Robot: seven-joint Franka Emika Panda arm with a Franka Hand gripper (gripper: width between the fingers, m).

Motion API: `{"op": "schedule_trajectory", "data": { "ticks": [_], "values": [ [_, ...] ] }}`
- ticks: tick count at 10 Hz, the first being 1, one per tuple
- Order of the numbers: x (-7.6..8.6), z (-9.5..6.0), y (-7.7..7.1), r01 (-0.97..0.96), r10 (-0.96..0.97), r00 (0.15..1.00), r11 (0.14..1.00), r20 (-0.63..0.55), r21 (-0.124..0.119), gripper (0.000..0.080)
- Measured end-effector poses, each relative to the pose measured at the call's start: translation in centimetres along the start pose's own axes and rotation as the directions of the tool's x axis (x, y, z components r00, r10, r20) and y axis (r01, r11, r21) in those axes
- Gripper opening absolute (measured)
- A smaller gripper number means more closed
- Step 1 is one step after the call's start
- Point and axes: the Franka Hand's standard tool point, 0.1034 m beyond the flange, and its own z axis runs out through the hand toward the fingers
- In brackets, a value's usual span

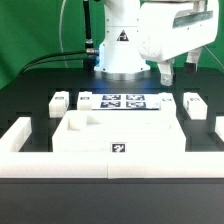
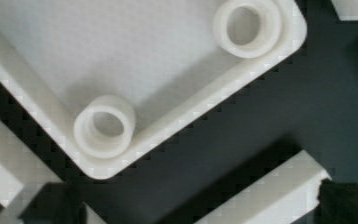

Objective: Assemble desk

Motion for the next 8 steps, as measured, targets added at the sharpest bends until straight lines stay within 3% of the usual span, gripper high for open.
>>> {"op": "schedule_trajectory", "data": {
  "ticks": [5, 8],
  "values": [
    [-0.3, 0.1, 0.1, 0.021, -0.021, 1.000, 1.000, 0.001, -0.001, 0.0650],
    [-3.1, 1.7, 0.3, 0.305, -0.306, 0.952, 0.951, -0.015, -0.050, 0.0650]
  ]
}}
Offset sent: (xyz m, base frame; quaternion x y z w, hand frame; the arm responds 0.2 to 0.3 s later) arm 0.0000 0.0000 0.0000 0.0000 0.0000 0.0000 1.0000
